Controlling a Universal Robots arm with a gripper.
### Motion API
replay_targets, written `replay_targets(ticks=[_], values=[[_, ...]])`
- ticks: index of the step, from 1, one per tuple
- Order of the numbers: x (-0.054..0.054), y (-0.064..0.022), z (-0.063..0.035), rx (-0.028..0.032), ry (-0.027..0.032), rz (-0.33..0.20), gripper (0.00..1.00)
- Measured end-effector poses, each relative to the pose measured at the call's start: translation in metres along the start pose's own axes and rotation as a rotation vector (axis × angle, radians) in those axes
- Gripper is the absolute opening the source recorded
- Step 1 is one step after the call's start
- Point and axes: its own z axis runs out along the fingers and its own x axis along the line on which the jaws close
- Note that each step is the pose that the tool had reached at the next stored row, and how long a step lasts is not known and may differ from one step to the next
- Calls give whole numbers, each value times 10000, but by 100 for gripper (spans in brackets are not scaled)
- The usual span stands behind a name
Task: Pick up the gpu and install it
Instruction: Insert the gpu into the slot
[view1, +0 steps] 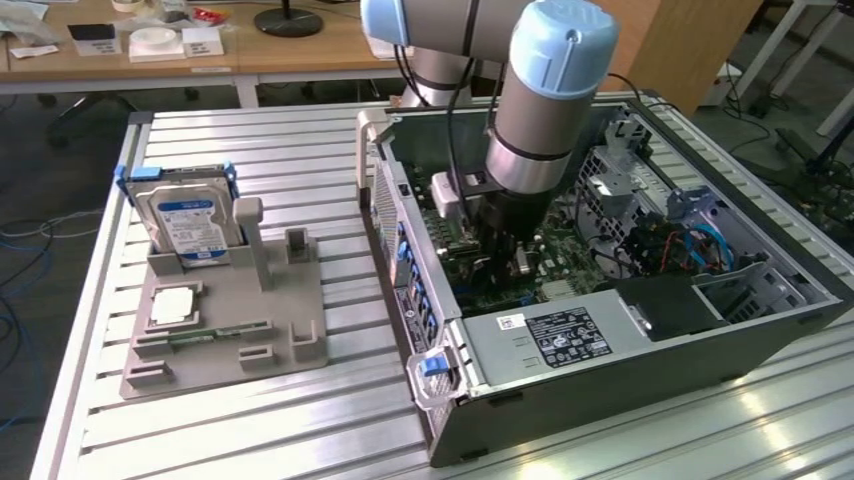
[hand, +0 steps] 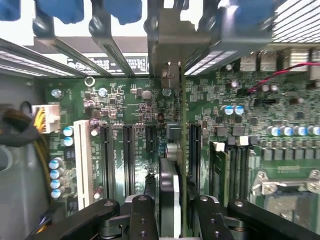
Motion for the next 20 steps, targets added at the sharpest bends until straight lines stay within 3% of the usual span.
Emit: replay_targets(ticks=[11,16,18,20], values=[[-19,-17,-494,0,0,-1,35],[-20,-17,-514,0,-1,1,34],[-20,-17,-515,0,0,1,21],[-20,-17,-515,0,0,1,15]])
